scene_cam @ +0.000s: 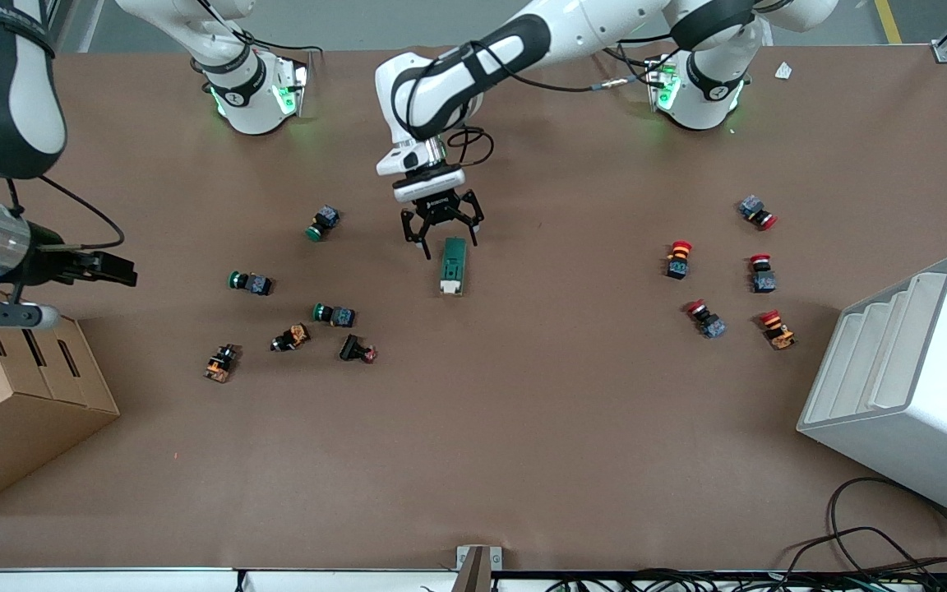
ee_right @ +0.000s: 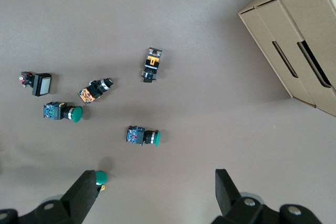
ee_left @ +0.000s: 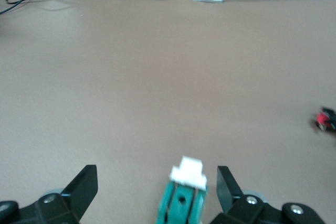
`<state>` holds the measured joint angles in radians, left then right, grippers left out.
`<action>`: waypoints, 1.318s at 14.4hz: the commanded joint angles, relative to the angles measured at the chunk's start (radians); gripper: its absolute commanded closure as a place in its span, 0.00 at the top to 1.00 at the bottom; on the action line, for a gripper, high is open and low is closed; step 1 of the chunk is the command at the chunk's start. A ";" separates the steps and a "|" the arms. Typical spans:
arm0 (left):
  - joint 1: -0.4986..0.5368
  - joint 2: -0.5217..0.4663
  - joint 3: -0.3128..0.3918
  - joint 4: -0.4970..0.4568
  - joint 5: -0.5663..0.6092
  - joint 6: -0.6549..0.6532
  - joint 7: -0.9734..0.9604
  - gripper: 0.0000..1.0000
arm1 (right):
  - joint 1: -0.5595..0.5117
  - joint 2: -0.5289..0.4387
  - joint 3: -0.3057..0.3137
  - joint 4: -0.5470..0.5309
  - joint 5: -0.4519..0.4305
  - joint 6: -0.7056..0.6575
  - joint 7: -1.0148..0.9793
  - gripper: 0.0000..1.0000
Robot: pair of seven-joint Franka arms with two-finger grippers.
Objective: Close load switch with both arms
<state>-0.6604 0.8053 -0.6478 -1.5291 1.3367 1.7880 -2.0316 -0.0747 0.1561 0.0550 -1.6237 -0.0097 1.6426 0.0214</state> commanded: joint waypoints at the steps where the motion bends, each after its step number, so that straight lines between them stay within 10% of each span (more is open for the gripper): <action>1: 0.053 -0.014 -0.023 0.099 -0.120 0.002 0.123 1.00 | -0.028 -0.055 0.045 -0.051 -0.022 0.005 -0.006 1.00; 16: 0.612 -0.452 -0.027 0.153 -0.851 -0.005 1.106 1.00 | 0.055 -0.069 -0.029 0.093 -0.013 -0.132 0.008 1.00; 19: 0.637 -0.552 0.081 0.147 -0.994 -0.064 1.365 1.00 | 0.050 -0.059 -0.030 0.125 -0.007 -0.132 -0.003 1.00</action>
<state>-0.0229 0.3399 -0.6452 -1.3483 0.4204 1.7588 -0.8048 -0.0281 0.0993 0.0318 -1.5145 -0.0100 1.5231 0.0225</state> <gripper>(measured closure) 0.000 0.000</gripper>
